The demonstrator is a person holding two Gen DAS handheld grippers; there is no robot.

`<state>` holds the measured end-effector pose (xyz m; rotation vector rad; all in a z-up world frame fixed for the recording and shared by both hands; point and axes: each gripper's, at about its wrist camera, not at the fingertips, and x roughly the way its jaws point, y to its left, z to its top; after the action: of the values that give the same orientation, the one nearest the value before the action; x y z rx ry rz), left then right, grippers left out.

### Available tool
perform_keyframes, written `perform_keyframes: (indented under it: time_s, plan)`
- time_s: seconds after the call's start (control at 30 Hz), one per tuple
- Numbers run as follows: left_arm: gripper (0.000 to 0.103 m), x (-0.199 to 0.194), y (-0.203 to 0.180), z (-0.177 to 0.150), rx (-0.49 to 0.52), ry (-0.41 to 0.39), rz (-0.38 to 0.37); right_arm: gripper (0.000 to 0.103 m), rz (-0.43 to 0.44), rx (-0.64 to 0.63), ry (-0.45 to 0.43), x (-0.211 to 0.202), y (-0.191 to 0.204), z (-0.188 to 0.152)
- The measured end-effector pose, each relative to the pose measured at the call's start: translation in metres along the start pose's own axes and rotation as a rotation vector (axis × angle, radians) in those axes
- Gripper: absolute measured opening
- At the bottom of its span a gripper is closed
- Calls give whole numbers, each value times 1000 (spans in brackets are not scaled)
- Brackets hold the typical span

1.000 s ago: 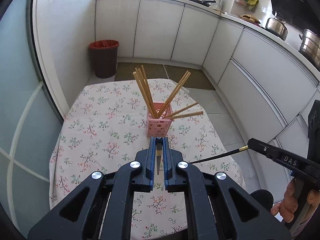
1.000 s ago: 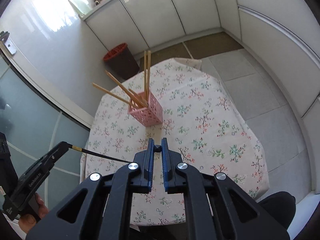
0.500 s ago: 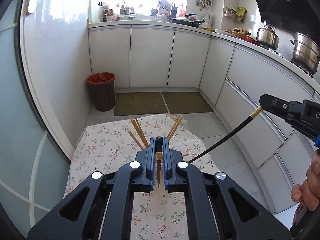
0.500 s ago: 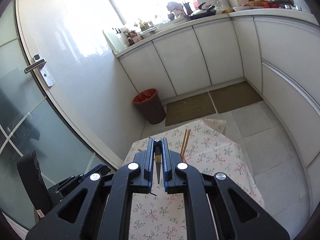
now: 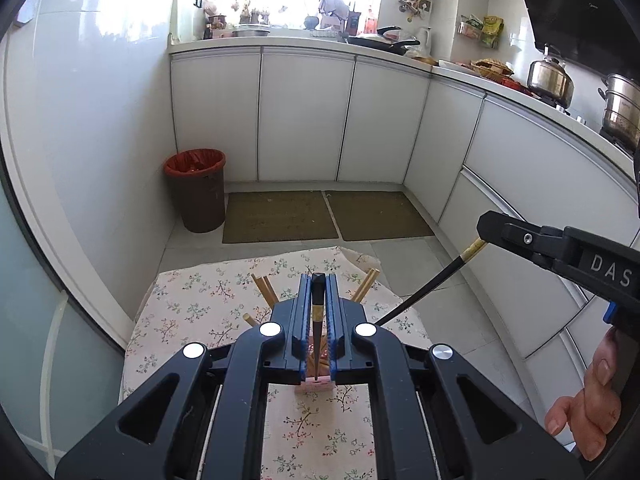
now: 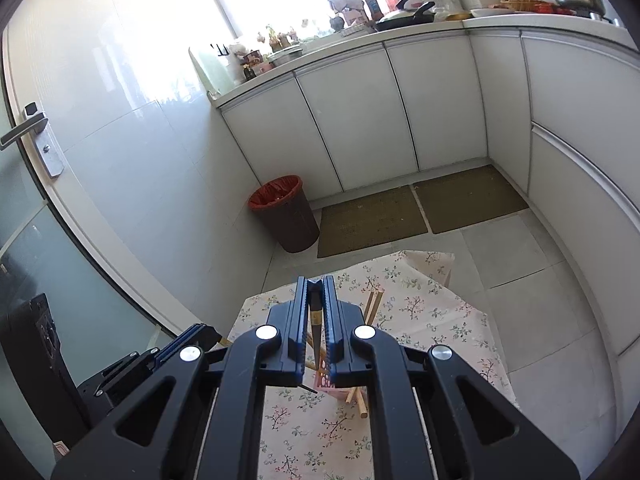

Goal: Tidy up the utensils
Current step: 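Carry both black-tipped chopsticks upright over the pink holder, then lower the chopsticks into the pink holder and open both tools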

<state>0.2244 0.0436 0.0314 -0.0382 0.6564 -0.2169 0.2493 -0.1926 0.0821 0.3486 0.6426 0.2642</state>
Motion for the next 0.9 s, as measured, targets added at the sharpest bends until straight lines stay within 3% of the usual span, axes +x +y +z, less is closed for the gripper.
perform_keyframes:
  time_s: [0.27,0.37,0.47,0.57,0.67,0.9]
  plan:
    - [6,39,6,-8,-12,24,20,8,-24,8,38,34,-12,-4]
    - [7,51,1,-17,28,38,42,8,-31,13,53,45,-16,-6]
    - [28,53,6,-22,5,36,19,8,-38,9,67,54,-17,-8]
    - [31,39,18,-17,-37,-18,27,8,-52,-9,77,60,-14,-11]
    - [43,25,29,-12,-74,-65,40,8,-75,-23,95,69,-12,-15]
    - [44,21,43,-20,-95,-64,57,9,-127,-64,120,98,-5,-31]
